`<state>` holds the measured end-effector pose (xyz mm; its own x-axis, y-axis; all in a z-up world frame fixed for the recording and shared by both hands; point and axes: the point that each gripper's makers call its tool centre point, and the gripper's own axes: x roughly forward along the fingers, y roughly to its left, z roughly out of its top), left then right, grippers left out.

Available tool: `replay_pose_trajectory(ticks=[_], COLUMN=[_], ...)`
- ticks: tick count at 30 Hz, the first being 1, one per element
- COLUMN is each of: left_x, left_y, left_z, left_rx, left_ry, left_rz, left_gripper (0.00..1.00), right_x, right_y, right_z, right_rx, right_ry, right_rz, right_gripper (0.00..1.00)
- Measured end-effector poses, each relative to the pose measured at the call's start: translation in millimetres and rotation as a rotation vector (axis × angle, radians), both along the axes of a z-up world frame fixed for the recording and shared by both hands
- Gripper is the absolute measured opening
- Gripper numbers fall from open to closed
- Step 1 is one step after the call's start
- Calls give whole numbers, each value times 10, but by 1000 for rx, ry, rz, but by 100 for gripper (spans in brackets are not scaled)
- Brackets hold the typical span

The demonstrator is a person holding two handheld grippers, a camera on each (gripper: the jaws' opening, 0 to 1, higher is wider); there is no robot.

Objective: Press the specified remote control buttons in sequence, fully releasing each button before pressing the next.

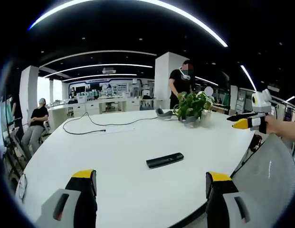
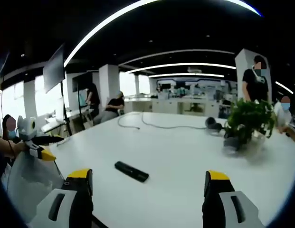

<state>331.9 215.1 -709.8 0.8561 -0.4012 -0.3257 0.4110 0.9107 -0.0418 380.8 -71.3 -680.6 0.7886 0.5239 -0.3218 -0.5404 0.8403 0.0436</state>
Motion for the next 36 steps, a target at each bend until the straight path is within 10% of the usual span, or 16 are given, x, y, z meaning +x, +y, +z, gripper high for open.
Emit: replay_pose_trajectory(ticks=[36], left_x=[15], left_y=[-13], left_z=[33], left_rx=[1], left_ry=[-23], left_rz=[-8], left_gripper=[100], right_x=[24], right_y=[-101], right_z=[2], right_rx=[-12], right_ry=[-12], right_rz=[-29], right_gripper=[89])
